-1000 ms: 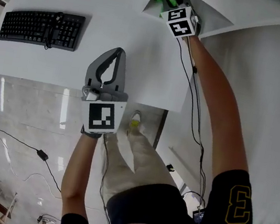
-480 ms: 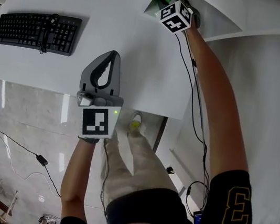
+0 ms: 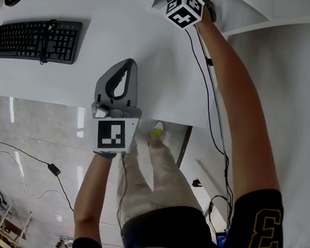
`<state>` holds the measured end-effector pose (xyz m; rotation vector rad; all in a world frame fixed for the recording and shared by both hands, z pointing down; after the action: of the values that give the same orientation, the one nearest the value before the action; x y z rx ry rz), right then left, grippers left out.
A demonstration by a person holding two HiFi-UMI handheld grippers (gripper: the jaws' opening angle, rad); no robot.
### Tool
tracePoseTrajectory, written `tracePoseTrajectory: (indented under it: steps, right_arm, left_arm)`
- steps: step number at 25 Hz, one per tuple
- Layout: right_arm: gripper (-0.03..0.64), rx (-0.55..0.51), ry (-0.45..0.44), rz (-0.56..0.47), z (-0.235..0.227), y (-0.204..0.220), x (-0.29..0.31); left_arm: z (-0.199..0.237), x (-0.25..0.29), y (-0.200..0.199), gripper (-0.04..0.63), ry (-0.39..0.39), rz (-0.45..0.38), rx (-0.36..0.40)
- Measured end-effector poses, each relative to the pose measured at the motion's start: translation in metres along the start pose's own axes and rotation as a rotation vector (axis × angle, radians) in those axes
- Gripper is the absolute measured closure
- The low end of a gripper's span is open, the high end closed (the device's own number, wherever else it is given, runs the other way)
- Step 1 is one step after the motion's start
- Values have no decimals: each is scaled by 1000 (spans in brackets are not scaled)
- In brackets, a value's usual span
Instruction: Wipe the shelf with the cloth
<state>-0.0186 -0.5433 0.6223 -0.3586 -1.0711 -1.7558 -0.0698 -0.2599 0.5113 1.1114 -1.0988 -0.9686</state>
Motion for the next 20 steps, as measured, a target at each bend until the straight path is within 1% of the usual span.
tracePoseTrajectory:
  steps: [6, 9, 13, 15, 20]
  right_arm:
    - [571, 64, 29, 20, -5, 13, -7]
    - [571, 109, 46, 43, -9, 23, -13]
    - [571, 166, 91, 85, -14, 41, -20]
    - [571, 216, 112, 98, -15, 51, -23]
    - [571, 408, 192, 110, -25, 73, -35]
  left_arm:
    - [-12, -4, 3, 577, 26, 11, 11]
    - [-16, -7, 4, 577, 32, 14, 9]
    - [-22, -12, 6, 577, 44, 10, 15]
    - [-24, -13, 9, 577, 51, 18, 20]
    - [-27, -14, 10, 577, 56, 23, 19]
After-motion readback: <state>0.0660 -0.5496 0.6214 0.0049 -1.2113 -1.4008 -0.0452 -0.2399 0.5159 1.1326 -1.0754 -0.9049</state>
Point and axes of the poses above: the fingertips, and each gripper's own axes: x forward along the fingers, z to its left, y out of its underside, the point moved 1 cm from there along -x, backward along the fingers, and after that the axes turned 5 degrees about -y, right-handed, at the moved point
